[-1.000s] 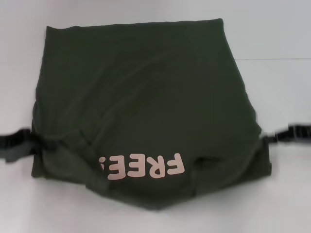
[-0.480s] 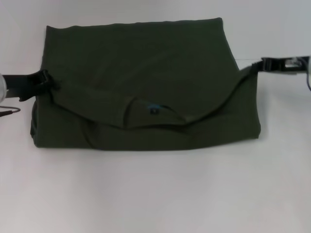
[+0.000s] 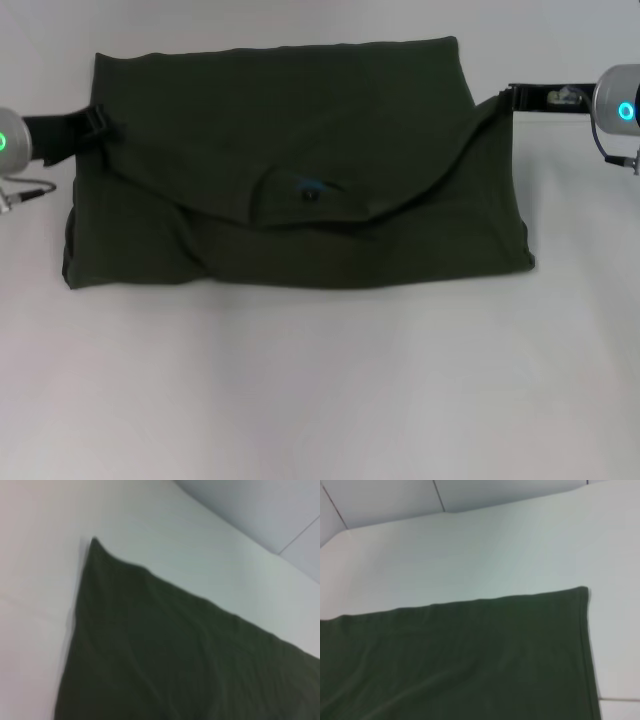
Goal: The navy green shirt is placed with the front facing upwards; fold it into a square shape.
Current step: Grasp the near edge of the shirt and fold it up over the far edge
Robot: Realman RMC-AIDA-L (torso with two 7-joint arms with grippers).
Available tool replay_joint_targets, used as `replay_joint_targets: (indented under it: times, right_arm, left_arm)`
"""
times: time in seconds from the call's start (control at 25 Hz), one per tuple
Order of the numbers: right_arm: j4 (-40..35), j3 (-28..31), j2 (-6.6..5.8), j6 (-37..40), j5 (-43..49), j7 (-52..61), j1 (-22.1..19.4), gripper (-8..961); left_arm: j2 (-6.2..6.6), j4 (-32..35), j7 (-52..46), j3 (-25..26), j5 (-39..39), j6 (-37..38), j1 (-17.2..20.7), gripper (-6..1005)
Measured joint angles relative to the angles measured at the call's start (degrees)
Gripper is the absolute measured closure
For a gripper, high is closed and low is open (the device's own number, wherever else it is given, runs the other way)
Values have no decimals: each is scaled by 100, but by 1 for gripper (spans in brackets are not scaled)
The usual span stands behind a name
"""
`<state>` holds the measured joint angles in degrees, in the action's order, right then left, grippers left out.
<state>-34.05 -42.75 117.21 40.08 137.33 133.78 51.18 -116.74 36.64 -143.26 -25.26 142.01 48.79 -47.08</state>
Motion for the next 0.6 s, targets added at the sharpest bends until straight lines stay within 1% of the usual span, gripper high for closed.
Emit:
replay_joint_targets:
  times: [0.2, 0.44, 0.6]
  right_arm:
    - [28, -10, -30, -157, -5, 69, 141, 932]
    - [205, -51, -75, -388, 23, 70, 348, 932]
    - [212, -84, -86, -462, 28, 75, 405, 932]
  left_arm:
    - [44, -39, -26, -198, 1, -322, -134, 968]
    - [7, -62, -34, -299, 25, -536, -147, 967]
    - [10, -69, -21, -666, 47, -629, -110, 967]
